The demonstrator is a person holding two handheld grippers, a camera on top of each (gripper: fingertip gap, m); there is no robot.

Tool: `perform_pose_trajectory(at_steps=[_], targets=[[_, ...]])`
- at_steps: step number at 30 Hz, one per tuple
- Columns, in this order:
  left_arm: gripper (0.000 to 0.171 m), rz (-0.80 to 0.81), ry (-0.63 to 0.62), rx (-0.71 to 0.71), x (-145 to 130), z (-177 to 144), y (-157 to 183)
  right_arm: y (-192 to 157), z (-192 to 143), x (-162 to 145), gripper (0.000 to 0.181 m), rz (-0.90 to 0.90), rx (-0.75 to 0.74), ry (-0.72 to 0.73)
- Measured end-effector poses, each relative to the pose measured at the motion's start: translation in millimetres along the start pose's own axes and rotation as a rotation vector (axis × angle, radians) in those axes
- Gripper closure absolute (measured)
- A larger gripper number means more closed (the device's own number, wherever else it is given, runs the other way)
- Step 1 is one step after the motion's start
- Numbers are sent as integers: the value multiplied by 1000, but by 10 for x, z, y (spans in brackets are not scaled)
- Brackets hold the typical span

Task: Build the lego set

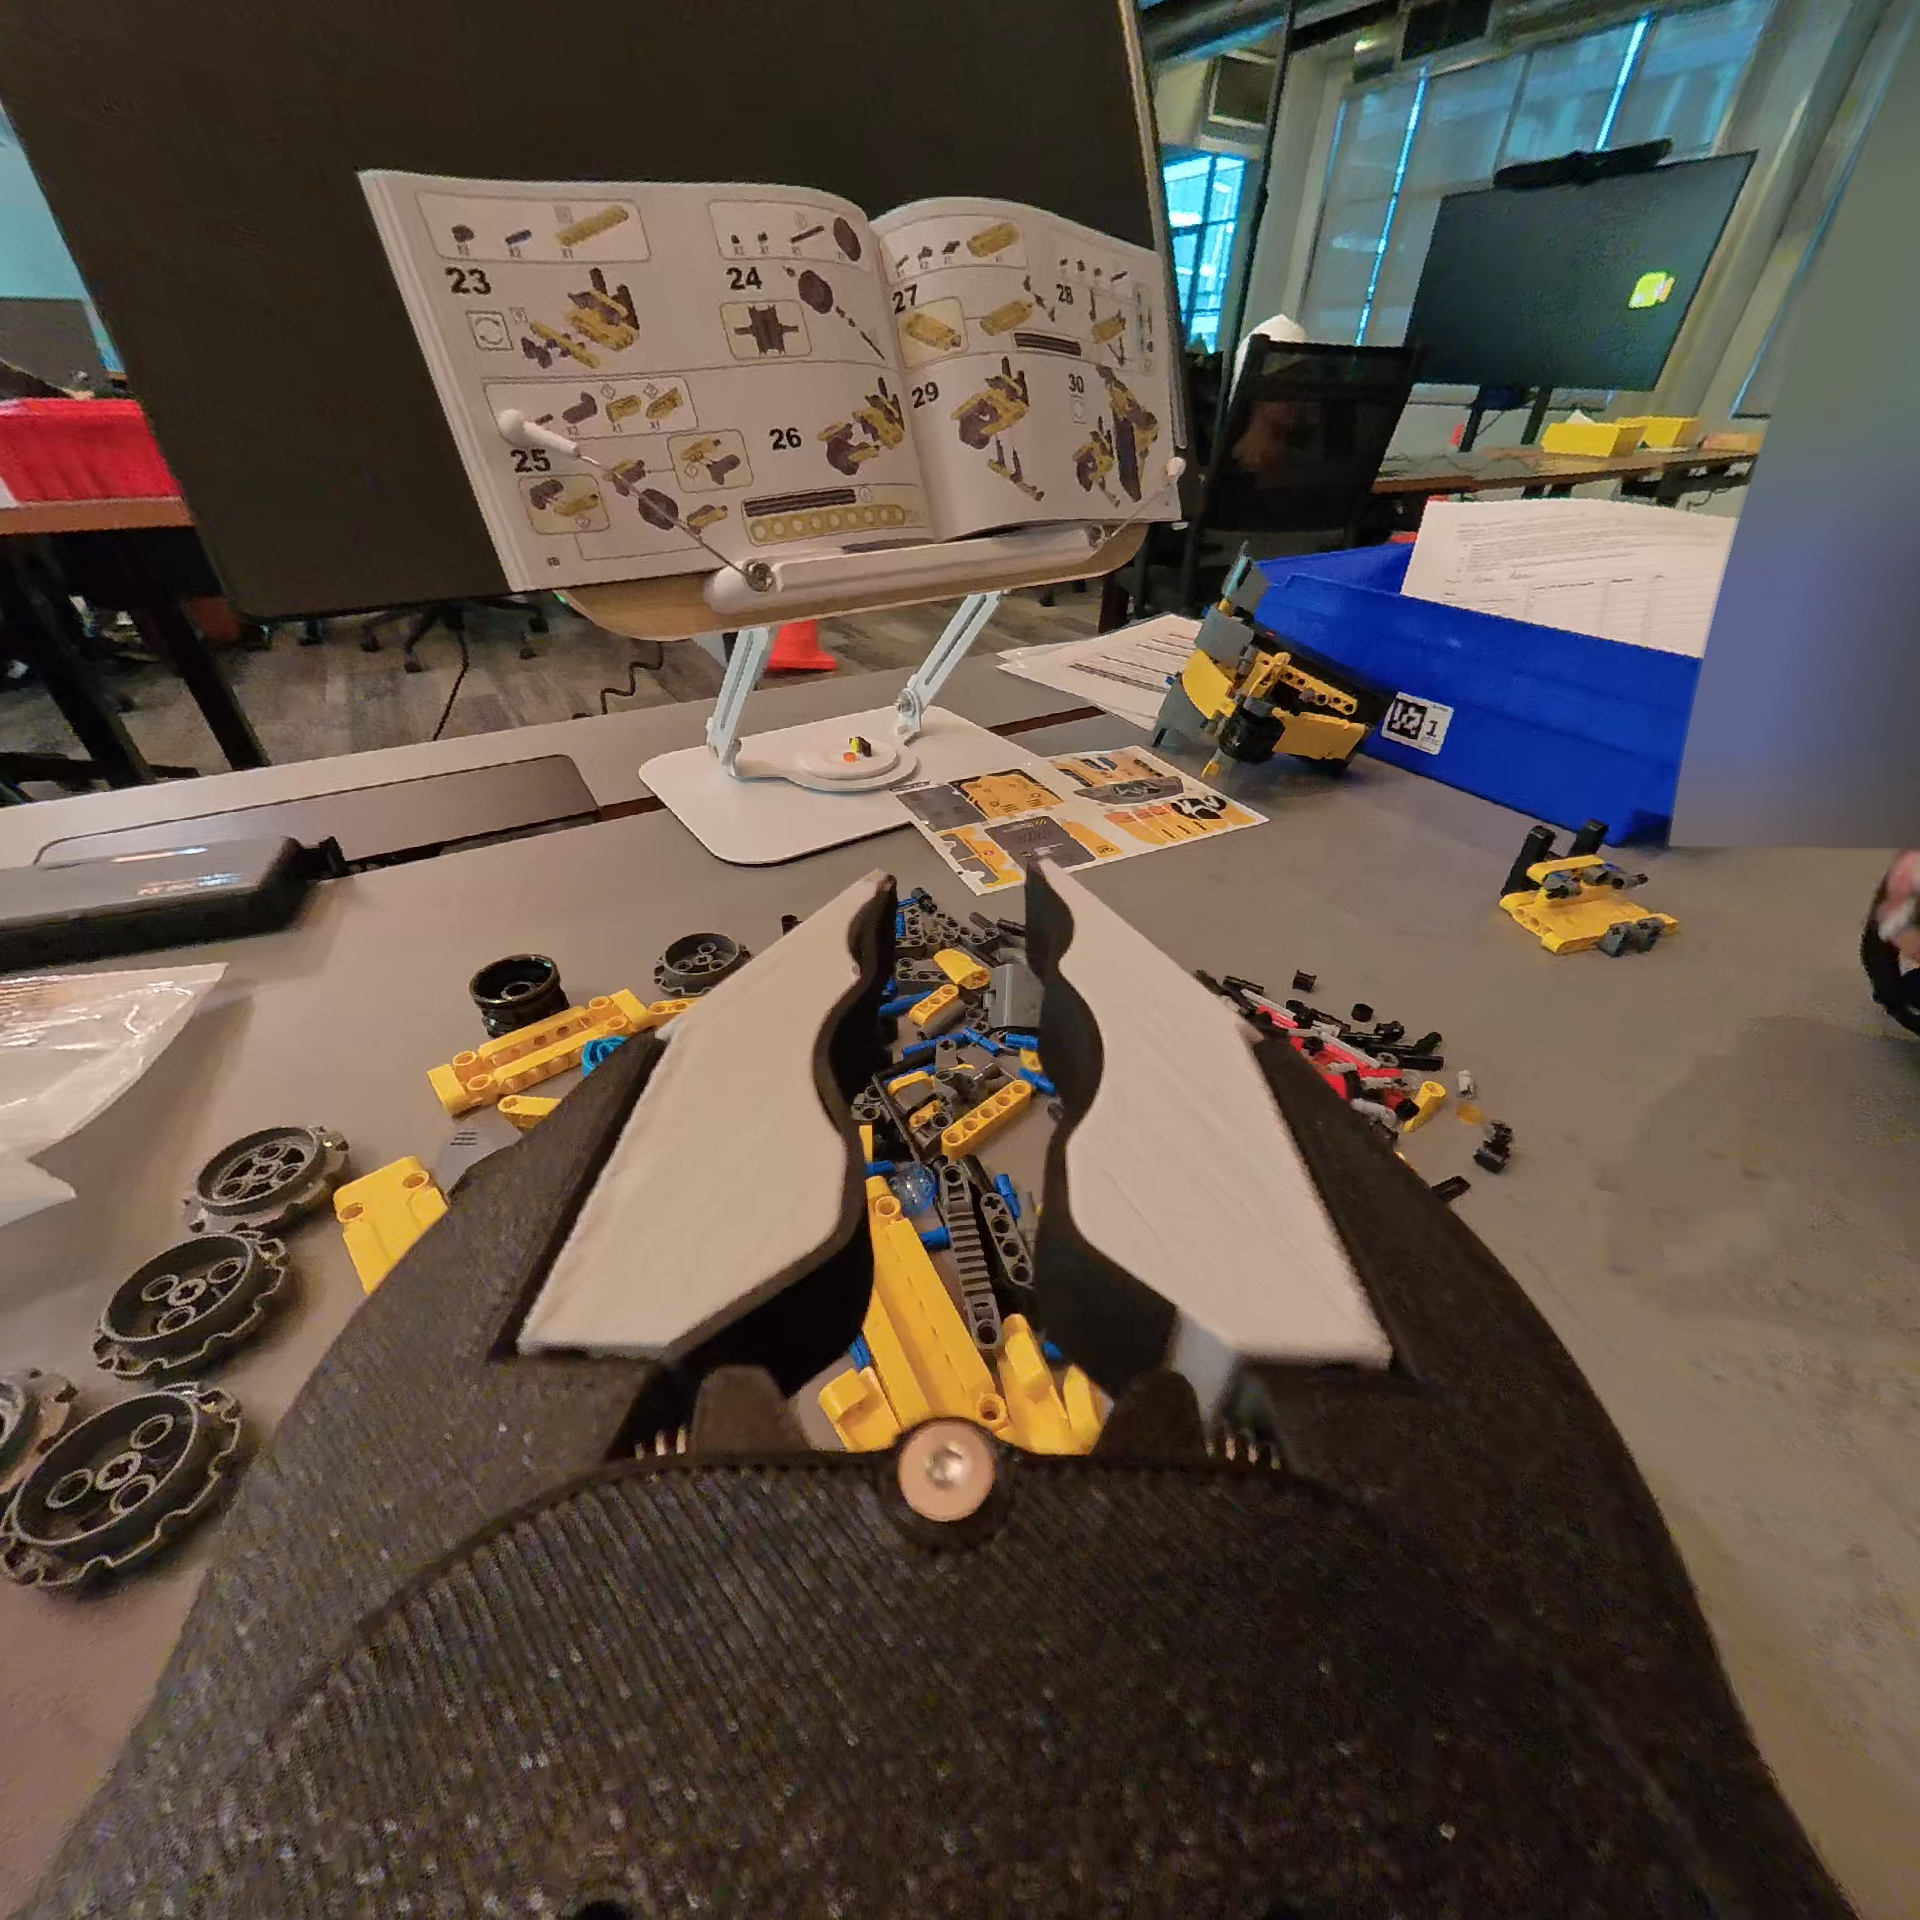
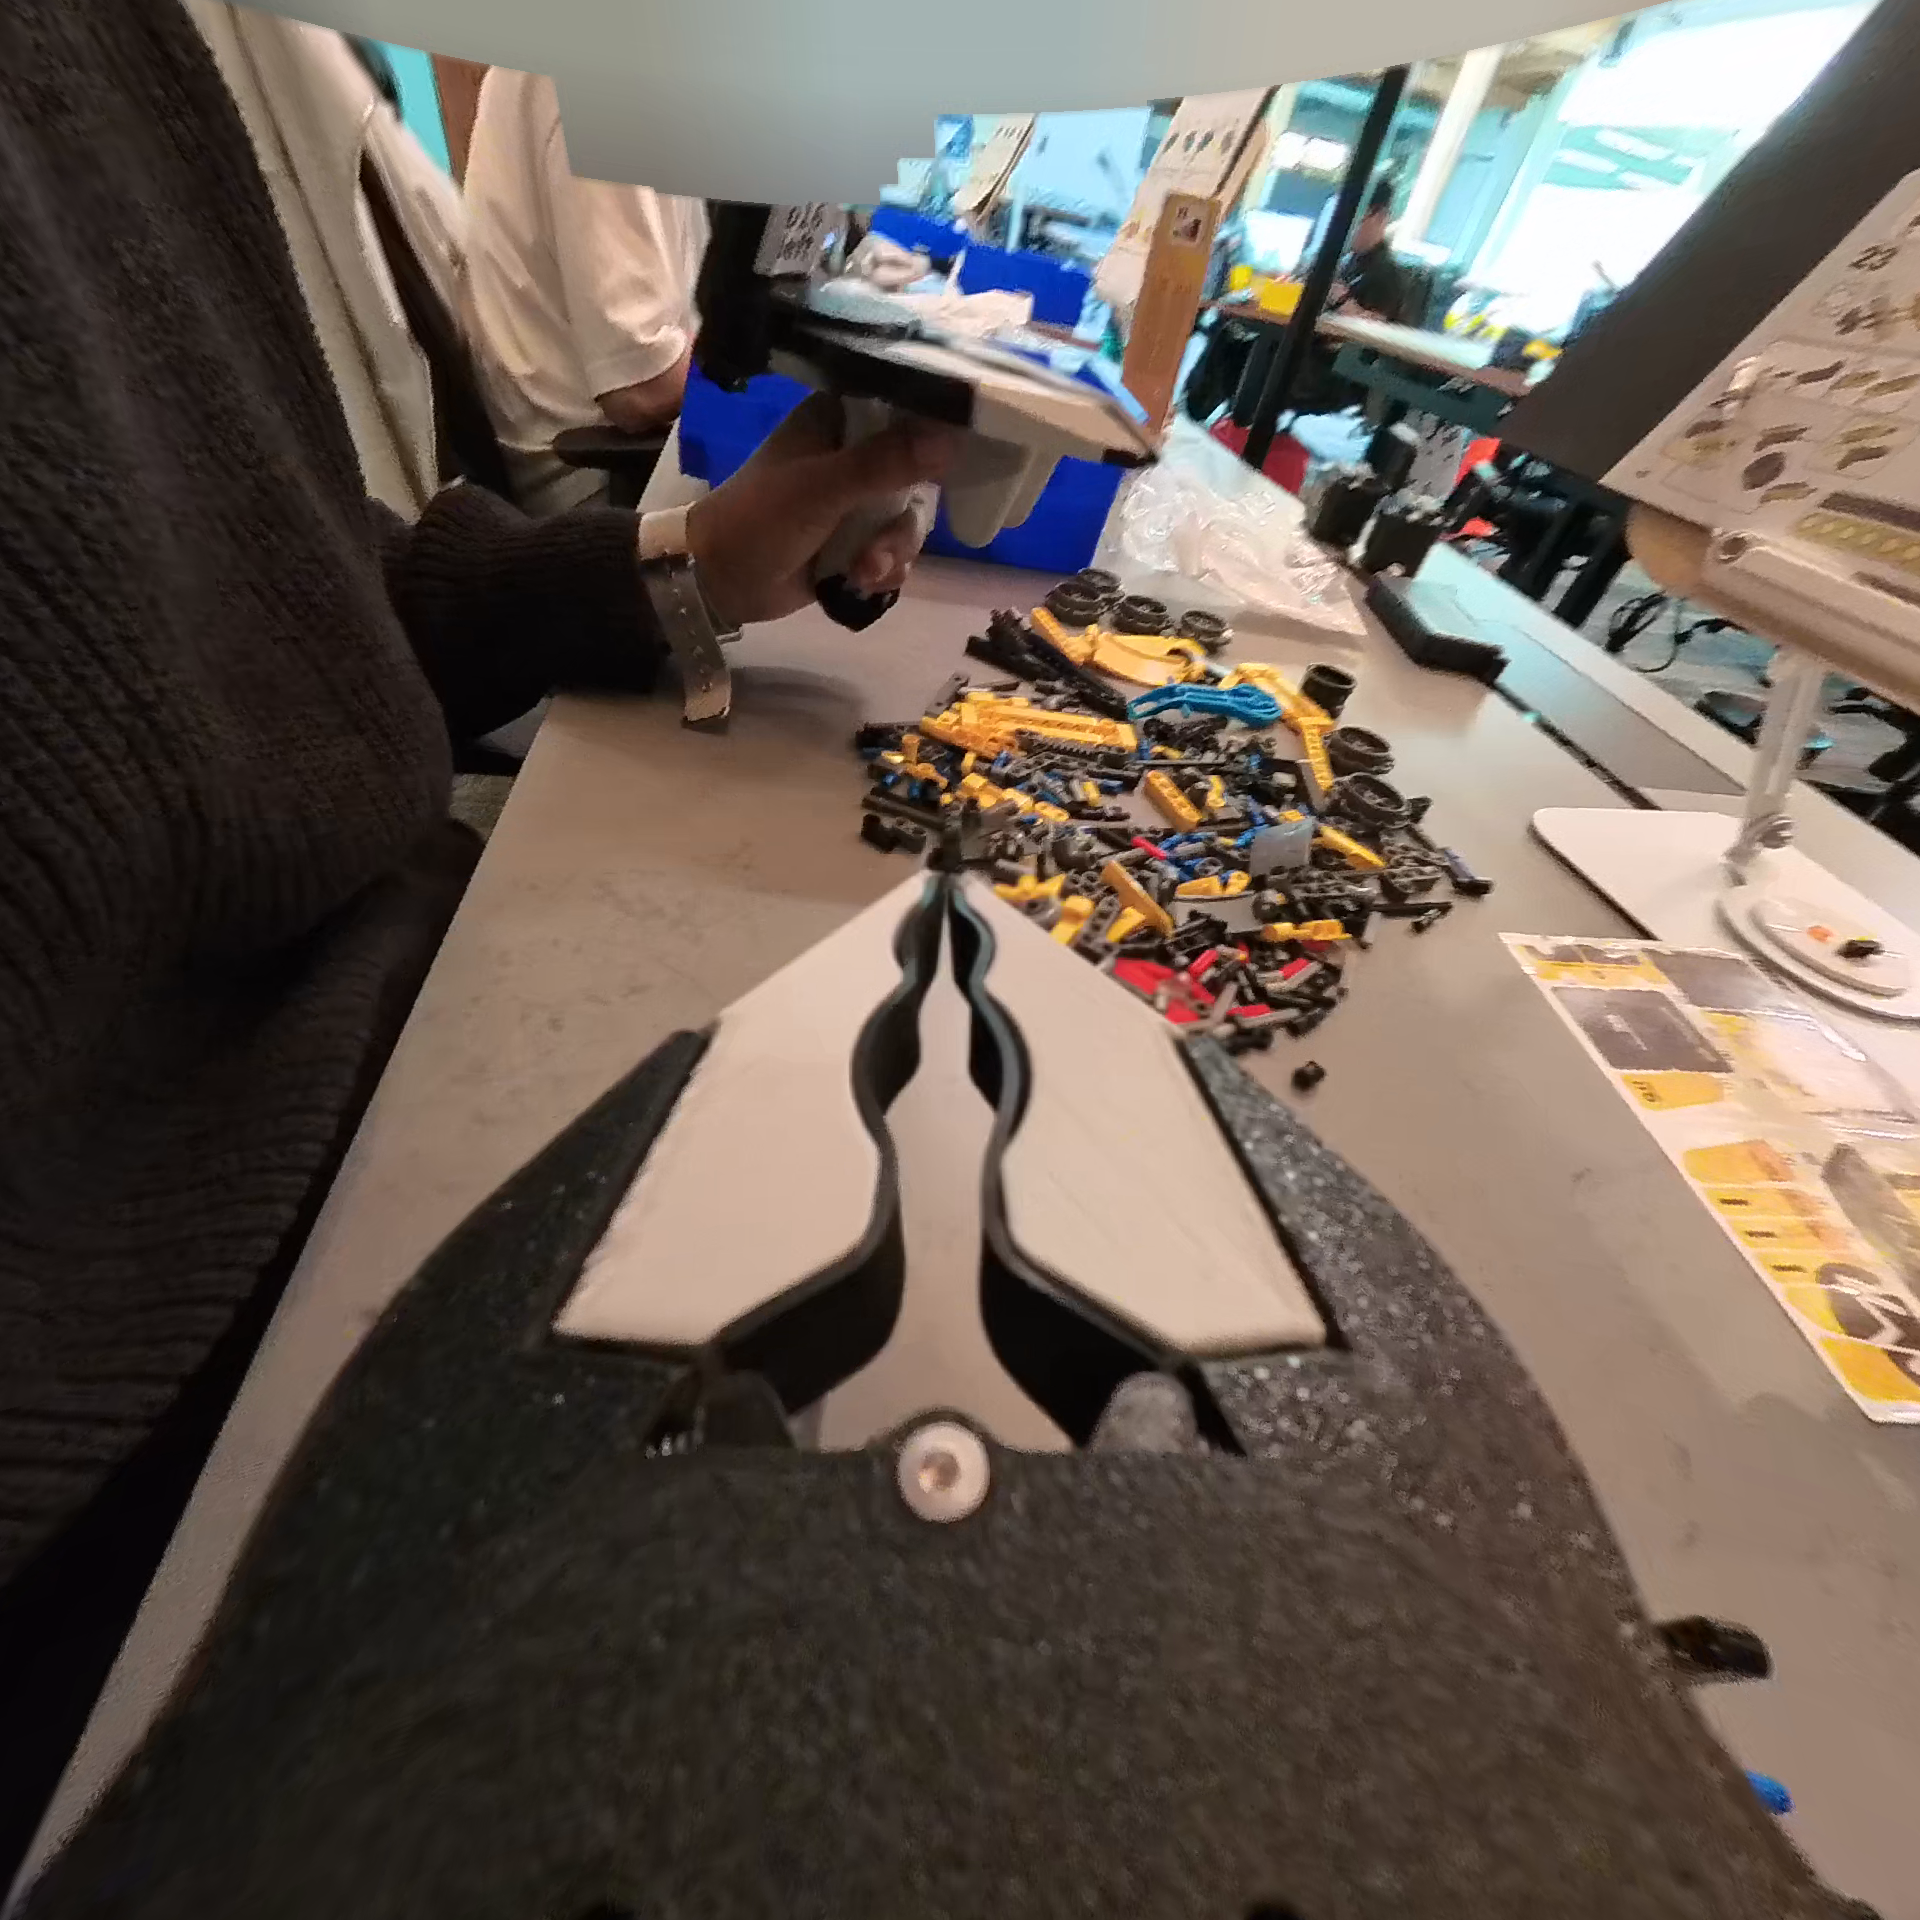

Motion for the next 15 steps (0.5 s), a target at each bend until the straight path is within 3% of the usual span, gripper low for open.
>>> perform_pose_trajectory(at_steps=[3,4,6,7,11,15], targets=[[142,-15,-2,-28,-3,3,1,19,34,-41,180,15,2,-30],[142,-17,-6,-30,-6,8,-1,37,52,-52,164,21,-12,-25],[140,-24,-15,-34,-13,17,-7,63,92,-85,159,43,-1,-29],[140,-29,-16,-38,-15,18,-8,58,104,-104,181,47,28,-52],[138,-21,-18,-45,-17,17,8,150,109,-112,180,-1,-164,-29],[137,9,-45,-46,-33,50,36,291,202,-128,144,78,-202,-15]])
Point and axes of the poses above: each gripper's, where its closed fingertips meet, z out along the fingers, x out of its top, y = z × x across the jaws, the point moved 10 cm from there along -z, back along the fingers, and after that the axes turned 11 degrees about x, right-handed, at the moved point
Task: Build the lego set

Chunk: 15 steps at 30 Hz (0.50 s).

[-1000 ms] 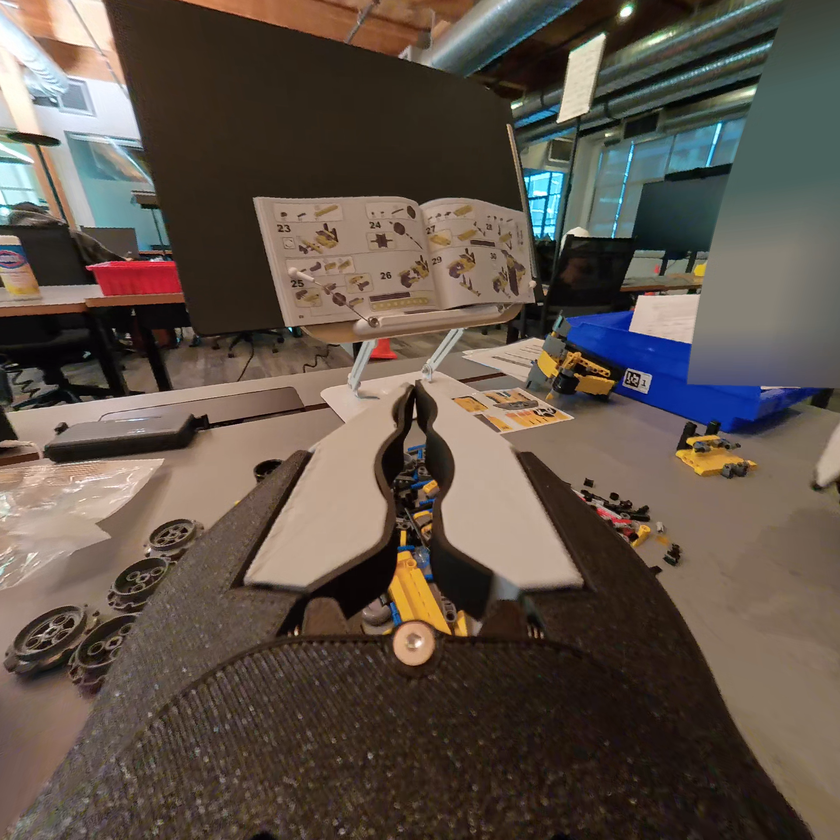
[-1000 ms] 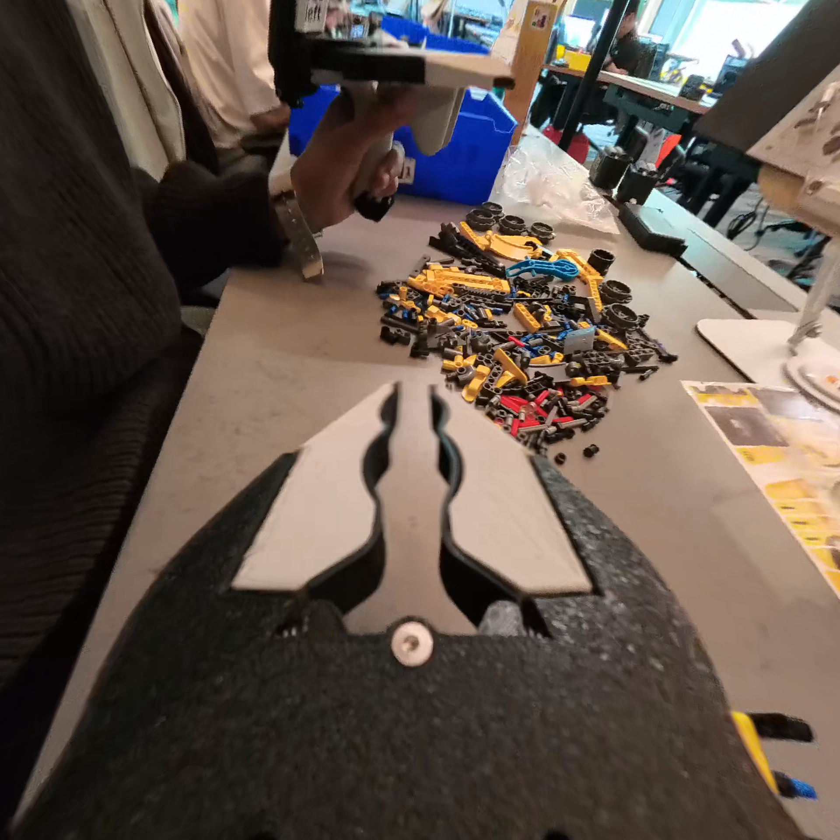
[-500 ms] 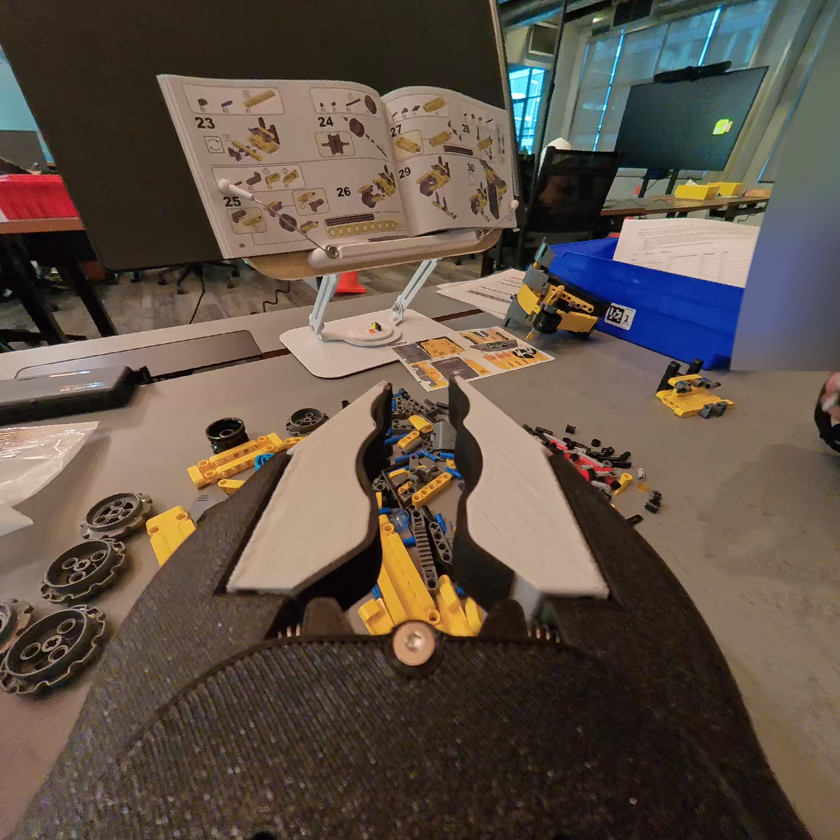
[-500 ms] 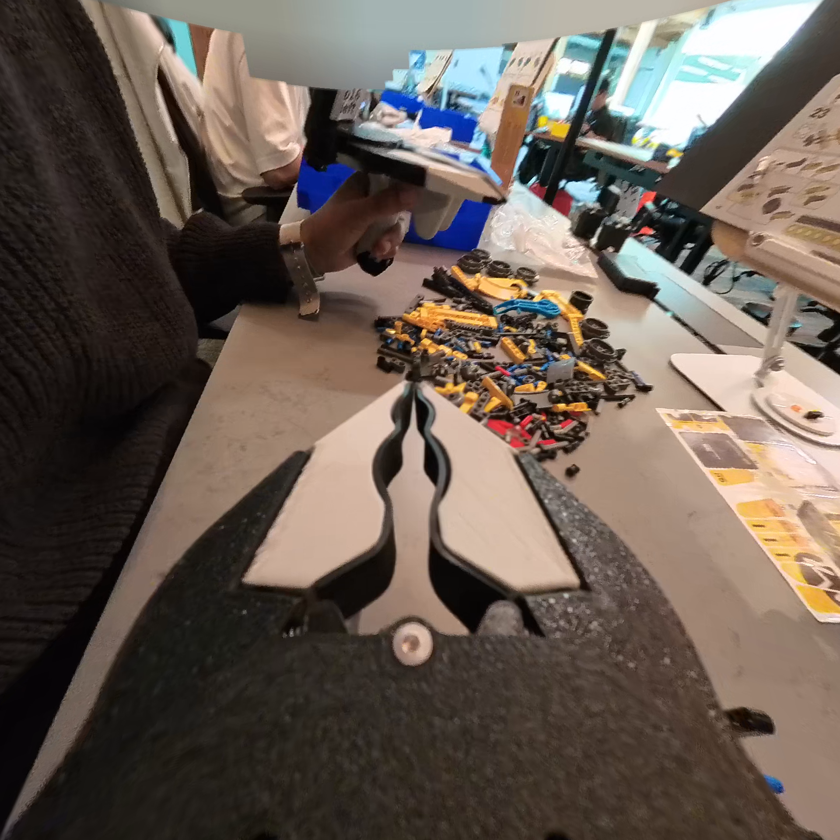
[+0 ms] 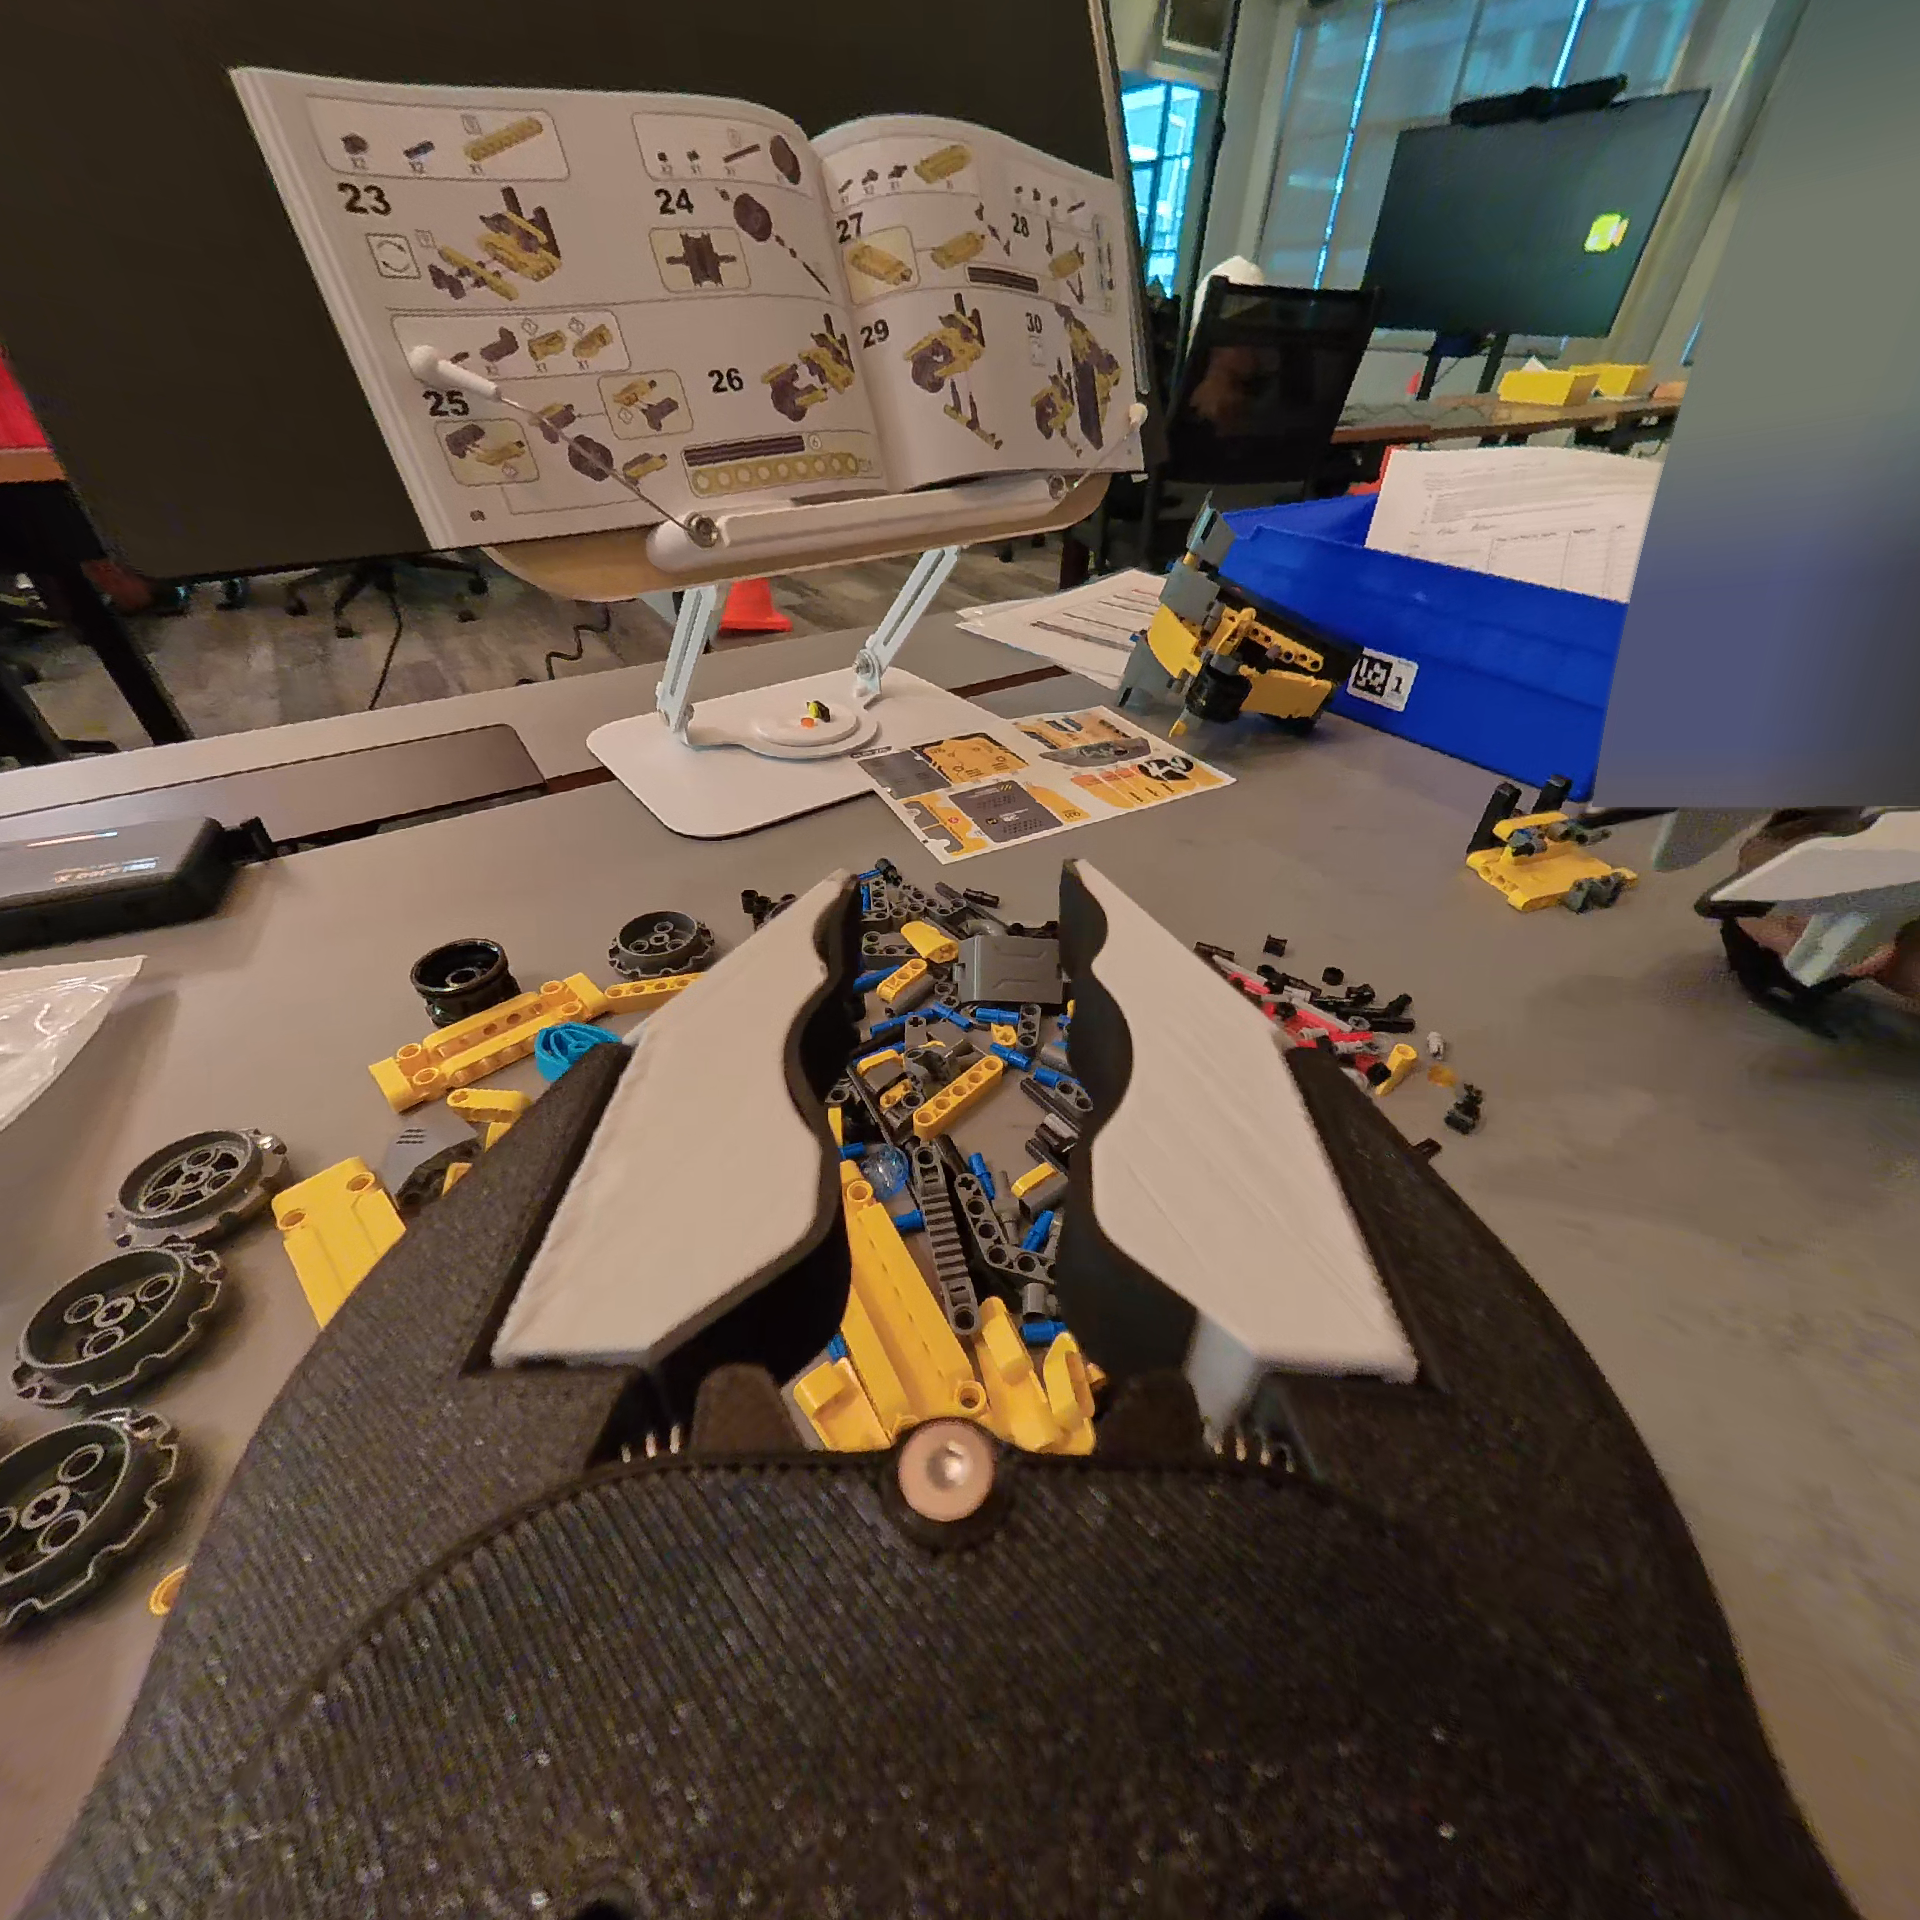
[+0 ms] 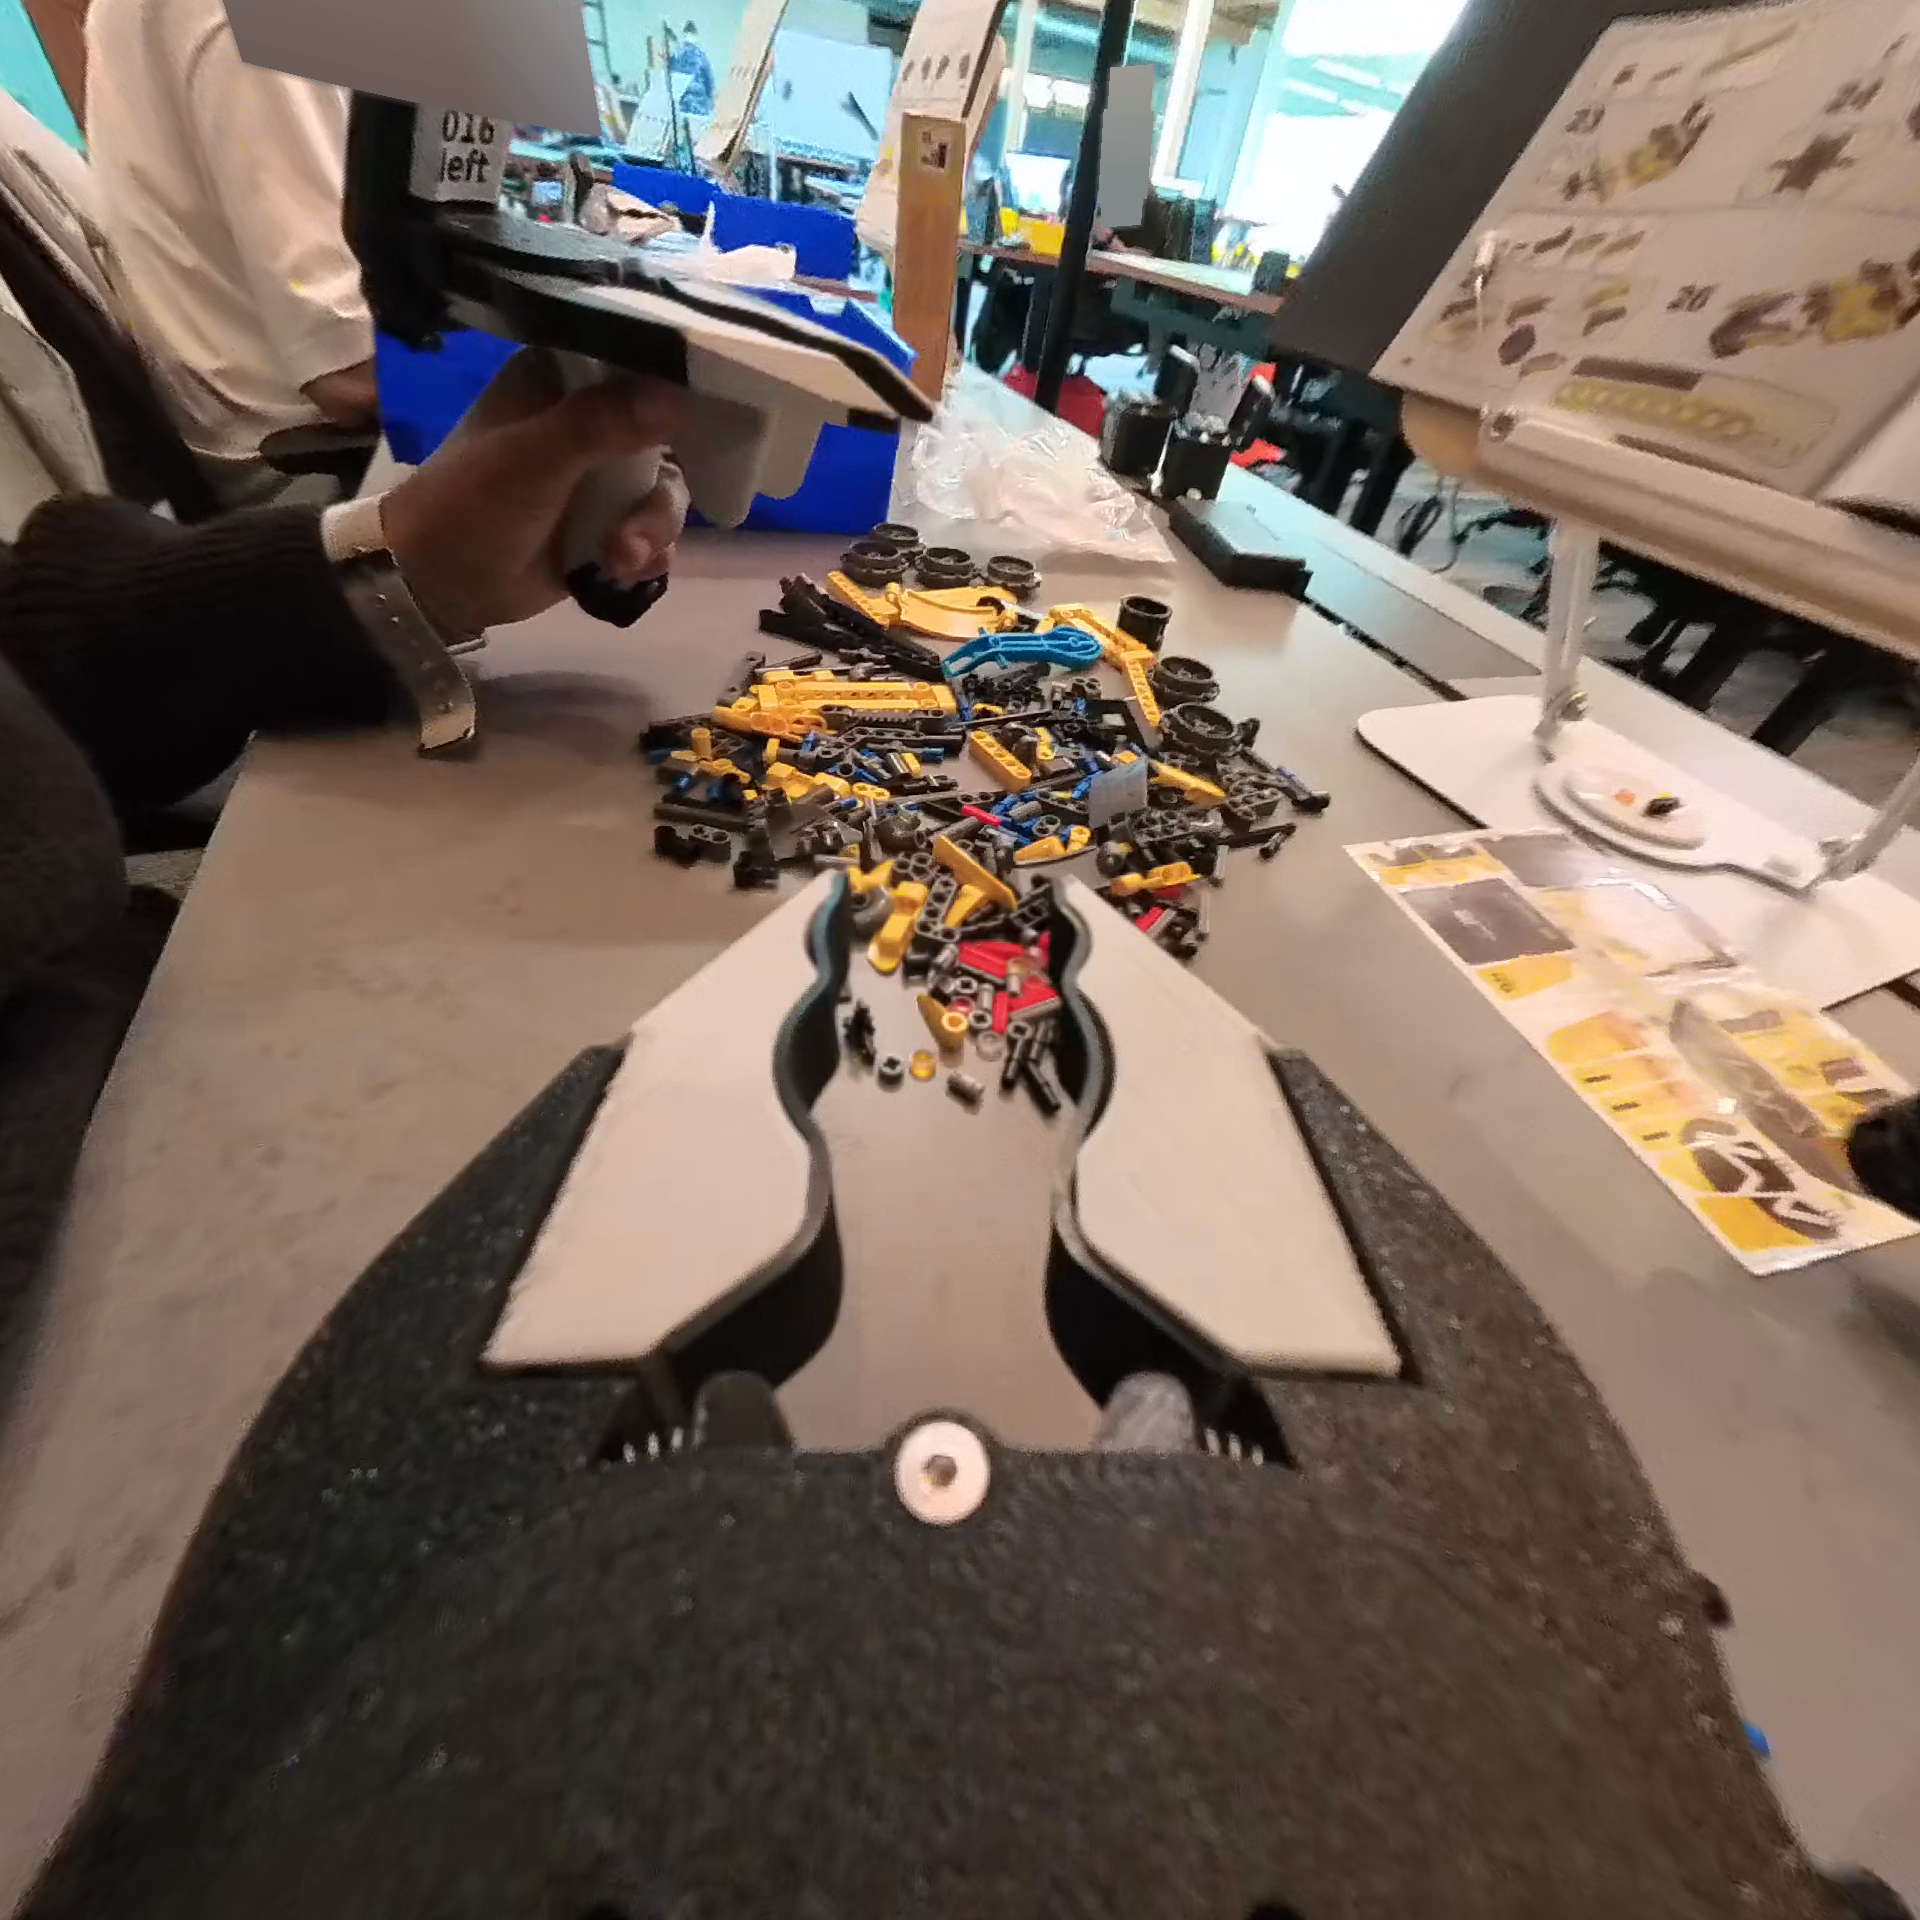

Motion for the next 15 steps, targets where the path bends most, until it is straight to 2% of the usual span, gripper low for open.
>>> perform_pose_trajectory(at_steps=[2,6,12,15], targets=[[137,8,-9,-4,-4,11,10,36,90,4,139,39,53,-11],[137,8,-17,-15,-12,21,24,28,292,17,143,62,169,-59],[137,9,-25,-4,-25,21,9,-118,688,-37,143,-95,259,-285],[137,11,-26,8,-28,16,-5,-162,668,-32,142,-128,258,-274]])
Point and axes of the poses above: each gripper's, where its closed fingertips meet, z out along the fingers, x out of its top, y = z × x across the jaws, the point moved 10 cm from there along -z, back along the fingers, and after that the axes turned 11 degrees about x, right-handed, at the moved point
